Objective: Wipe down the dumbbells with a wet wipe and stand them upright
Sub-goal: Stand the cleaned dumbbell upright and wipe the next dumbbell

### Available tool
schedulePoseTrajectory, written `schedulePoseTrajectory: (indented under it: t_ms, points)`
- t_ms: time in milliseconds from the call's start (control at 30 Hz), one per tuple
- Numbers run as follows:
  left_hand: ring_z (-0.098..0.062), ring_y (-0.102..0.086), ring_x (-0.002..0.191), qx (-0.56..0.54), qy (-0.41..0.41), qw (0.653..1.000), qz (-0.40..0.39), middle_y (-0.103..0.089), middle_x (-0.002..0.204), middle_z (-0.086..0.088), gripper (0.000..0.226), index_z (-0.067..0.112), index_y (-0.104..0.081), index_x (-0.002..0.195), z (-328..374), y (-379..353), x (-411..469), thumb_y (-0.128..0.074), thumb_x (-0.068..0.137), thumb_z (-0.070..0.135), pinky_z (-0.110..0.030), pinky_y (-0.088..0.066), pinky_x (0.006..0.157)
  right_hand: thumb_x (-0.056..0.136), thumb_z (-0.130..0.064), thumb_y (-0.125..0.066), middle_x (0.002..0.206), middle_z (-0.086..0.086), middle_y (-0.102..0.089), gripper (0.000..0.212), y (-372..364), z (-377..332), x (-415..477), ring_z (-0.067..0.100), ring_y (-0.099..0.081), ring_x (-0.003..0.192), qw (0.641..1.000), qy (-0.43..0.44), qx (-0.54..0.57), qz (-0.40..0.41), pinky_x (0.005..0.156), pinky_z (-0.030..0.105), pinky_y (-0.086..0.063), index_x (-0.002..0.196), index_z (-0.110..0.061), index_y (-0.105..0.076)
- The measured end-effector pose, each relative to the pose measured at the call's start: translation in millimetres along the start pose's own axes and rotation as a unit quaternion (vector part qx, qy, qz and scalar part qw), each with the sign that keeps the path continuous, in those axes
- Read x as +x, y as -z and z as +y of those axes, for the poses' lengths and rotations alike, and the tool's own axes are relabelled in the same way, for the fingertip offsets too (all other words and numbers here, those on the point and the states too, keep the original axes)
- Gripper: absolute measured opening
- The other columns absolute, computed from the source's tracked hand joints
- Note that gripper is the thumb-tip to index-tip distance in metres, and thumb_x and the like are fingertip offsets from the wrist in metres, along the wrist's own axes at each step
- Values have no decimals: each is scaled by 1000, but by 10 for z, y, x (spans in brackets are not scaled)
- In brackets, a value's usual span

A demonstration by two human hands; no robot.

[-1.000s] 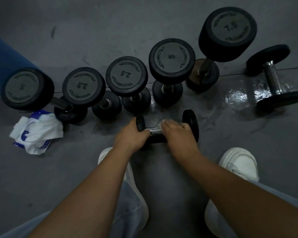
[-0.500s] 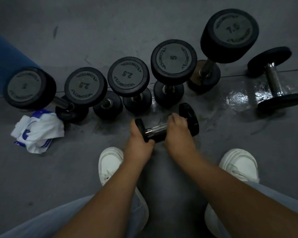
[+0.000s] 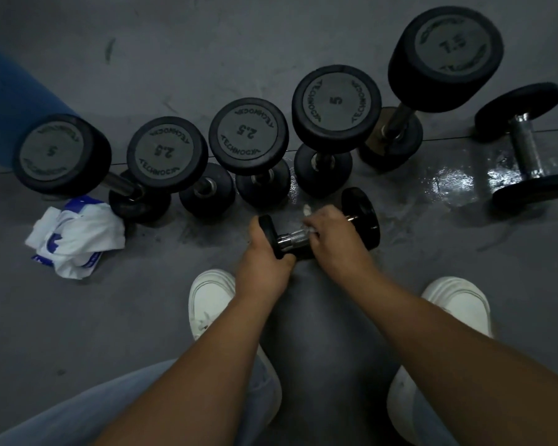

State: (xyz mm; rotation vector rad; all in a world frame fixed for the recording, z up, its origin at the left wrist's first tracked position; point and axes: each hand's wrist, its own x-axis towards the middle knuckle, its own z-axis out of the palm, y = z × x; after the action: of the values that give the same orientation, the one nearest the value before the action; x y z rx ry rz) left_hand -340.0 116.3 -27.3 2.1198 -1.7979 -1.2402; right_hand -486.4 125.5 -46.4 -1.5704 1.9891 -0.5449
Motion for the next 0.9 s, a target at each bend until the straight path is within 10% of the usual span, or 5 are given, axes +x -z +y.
schedulePoseTrajectory:
  t_ms: [200,400,533,900]
  points:
    - [-33,-62,108,0,1,1000,2,-63,124,-9,93,29,-11,151,-13,-2,22,-71,79,24,-42,-52,92,88,-3,-52,128,7,-59,41,5,44,-79,26,-51,114,985,89,-138,-45,94,31,-43,127,-13,-59]
    - [-32,-62,109,-6,-2,1000,1,-63,124,-9,91,28,-13,150,-16,3,46,-71,81,23,-38,-51,92,90,-14,-57,115,7,-56,35,138,-26,24,28,-61,93,999,-17,-34,11,80,41,-52,125,-18,-56]
    - [-31,-61,110,-9,-4,1000,-1,-62,124,-8,92,28,-13,151,-9,8,44,-71,80,23,-38,-50,92,84,-15,-67,98,1,-52,12,92,-40,-37,16,-56,83,990,-109,79,43,70,19,-37,95,-15,-60]
    - [-29,-61,109,-16,-4,1000,2,-62,123,-4,89,30,-15,150,-4,10,17,-71,80,24,-33,-48,88,96,-15,-47,96,8,-66,21,140,11,-5,25,-62,90,995,-79,-16,51,72,27,-44,114,-16,-60]
